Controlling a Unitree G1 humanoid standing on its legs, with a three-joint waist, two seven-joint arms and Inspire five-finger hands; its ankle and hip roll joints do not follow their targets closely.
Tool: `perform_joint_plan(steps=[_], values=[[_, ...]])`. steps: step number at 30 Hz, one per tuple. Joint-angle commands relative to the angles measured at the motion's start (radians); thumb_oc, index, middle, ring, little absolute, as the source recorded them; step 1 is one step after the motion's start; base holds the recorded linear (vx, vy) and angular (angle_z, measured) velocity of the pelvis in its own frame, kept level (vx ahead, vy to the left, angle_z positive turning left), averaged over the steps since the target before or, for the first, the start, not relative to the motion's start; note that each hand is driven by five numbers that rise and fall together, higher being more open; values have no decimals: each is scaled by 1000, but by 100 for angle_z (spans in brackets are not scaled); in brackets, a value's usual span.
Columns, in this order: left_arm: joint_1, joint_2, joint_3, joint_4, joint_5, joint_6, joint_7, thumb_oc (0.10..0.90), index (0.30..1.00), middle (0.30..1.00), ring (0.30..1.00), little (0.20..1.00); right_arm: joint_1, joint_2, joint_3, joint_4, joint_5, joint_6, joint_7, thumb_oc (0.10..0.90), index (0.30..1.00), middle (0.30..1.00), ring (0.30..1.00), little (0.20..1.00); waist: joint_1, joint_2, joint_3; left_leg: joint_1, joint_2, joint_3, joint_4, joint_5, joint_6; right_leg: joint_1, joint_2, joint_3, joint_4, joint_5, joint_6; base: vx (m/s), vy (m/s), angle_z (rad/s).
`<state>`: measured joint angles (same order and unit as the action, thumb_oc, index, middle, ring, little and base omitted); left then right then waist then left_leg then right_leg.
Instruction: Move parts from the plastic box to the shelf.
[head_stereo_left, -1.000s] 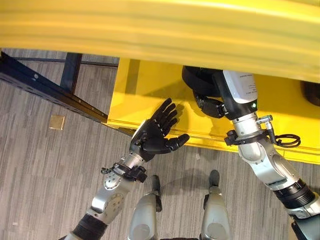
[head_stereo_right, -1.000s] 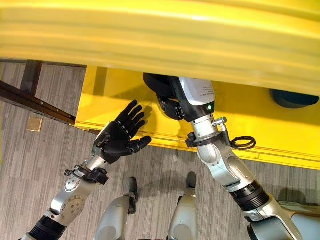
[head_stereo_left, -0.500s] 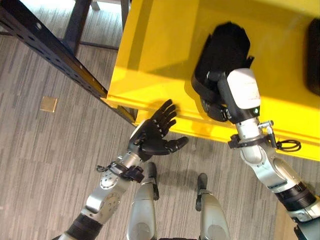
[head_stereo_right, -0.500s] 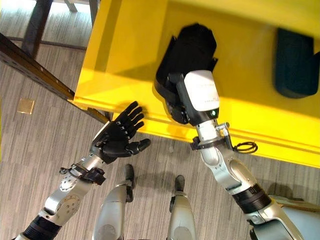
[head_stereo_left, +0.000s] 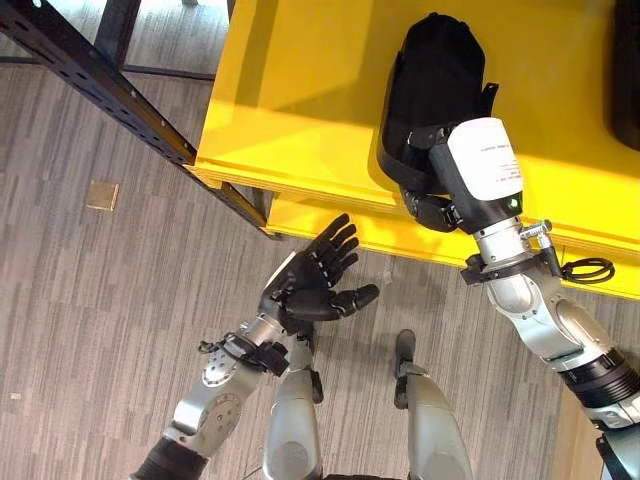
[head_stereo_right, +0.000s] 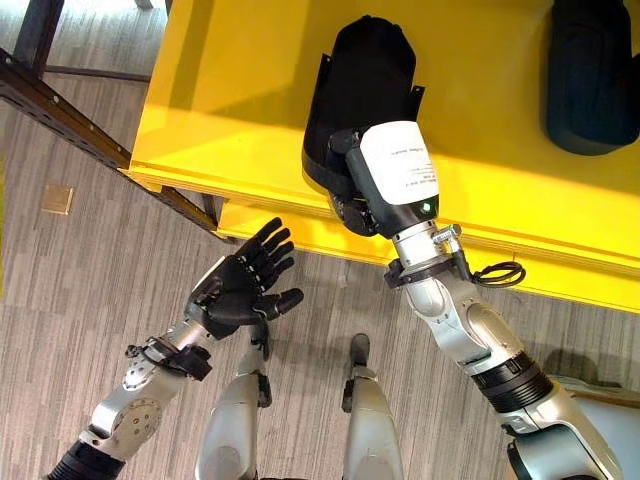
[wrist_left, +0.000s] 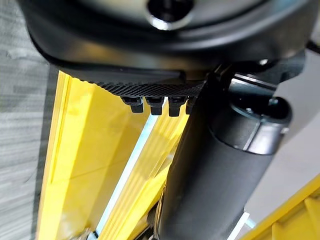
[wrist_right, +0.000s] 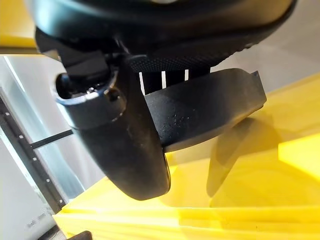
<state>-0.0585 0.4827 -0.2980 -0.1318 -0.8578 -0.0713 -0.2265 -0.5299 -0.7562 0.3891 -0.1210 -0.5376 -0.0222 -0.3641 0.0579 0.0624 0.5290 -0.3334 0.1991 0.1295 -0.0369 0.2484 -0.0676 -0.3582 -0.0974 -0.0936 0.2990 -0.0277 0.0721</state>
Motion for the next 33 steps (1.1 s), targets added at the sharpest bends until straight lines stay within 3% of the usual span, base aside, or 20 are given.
perform_joint_plan(steps=[1, 3, 7, 15, 17, 23, 24, 26, 27, 29, 33], values=[[-28, -31, -4, -120, -18, -83, -79, 900, 1000, 1000, 1000, 1000, -168, -39, -9, -99, 6, -82, -23, 400, 300, 300, 300, 300, -24, -37, -69, 21, -8, -50, 214, -171, -18, 42, -28, -23, 39, -71, -51, -172, 152, -6], [-29, -34, -12, -125, -13, -83, -63, 900, 1000, 1000, 1000, 1000, -181, -50, -5, -100, 30, -92, -4, 400, 300, 300, 300, 300, -36, -43, -80, 37, -27, -38, 253, -236, 6, 29, -45, -9, 54, -70, -45, -74, 188, -24], [-65, -29, -52, -76, 8, -103, -46, 900, 1000, 1000, 1000, 1000, -206, -48, 20, -51, 62, -87, -4, 400, 300, 300, 300, 300, -58, -47, -85, 51, -43, -23, 294, -269, 20, 28, -52, 16, 64, -54, -32, -11, 156, -13], [-74, -31, -57, -72, 12, -96, -35, 900, 1000, 1000, 1000, 1000, -216, -39, 24, -27, 93, -77, 5, 400, 300, 300, 300, 300, -55, -49, -83, 67, -47, -10, 288, -279, 21, 41, -61, 14, 36, -38, -21, -12, 51, -4], [-83, -21, -61, -61, 30, -40, -41, 900, 1000, 1000, 1000, 1000, -195, -39, 16, 24, 132, -48, 25, 400, 300, 300, 300, 300, -58, -63, -98, 98, -54, 10, 265, -292, 23, 75, -70, 38, -53, 4, 5, 73, 90, -1], [-82, -5, -57, -63, 24, -20, -57, 900, 1000, 1000, 1000, 1000, -211, -73, 11, 106, 129, -38, 19, 400, 300, 300, 300, 300, -42, -76, -99, 103, -68, 1, 254, -295, 29, 119, -67, 41, -99, 18, 10, 33, -2, 5], [-86, 0, -57, -62, 23, -9, -74, 900, 1000, 1000, 1000, 1000, -203, -87, 7, 114, 121, -24, 15, 400, 300, 300, 300, 300, -40, -77, -103, 100, -74, -17, 256, -295, 34, 129, -73, 62, -94, 16, 15, 72, -171, 23], [-93, 18, -87, -65, 34, 34, -138, 900, 1000, 1000, 1000, 1000, -155, -82, -28, 145, 116, 43, -20, 400, 300, 300, 300, 300, -74, -73, -105, 105, -93, -108, 238, -277, 48, 113, -61, 237, -48, 40, 53, 89, -384, 89], [-83, 36, -84, -78, 45, 41, -153, 900, 1000, 1000, 1000, 1000, -147, -92, -59, 184, 126, 7, -20, 400, 300, 300, 300, 300, -74, -93, -122, 116, -97, -113, 232, -298, 46, 166, -60, 253, -127, 45, 63, 64, -498, 191], [-86, 56, -80, -80, 39, 58, -140, 900, 1000, 1000, 1000, 1000, -156, -133, -68, 167, 166, 18, -15, 400, 300, 300, 300, 300, -61, -113, -128, 120, -65, -111, 201, -274, 23, 165, -67, 218, -166, 70, 78, -18, -328, 163], [-101, 53, -86, -81, 36, 60, -146, 900, 1000, 1000, 1000, 1000, -213, -168, -56, 205, 154, -7, 0, 400, 300, 300, 300, 300, -41, -111, -116, 112, -49, -87, 183, -255, 2, 167, -73, 148, -196, 76, 72, -71, -66, -4]])
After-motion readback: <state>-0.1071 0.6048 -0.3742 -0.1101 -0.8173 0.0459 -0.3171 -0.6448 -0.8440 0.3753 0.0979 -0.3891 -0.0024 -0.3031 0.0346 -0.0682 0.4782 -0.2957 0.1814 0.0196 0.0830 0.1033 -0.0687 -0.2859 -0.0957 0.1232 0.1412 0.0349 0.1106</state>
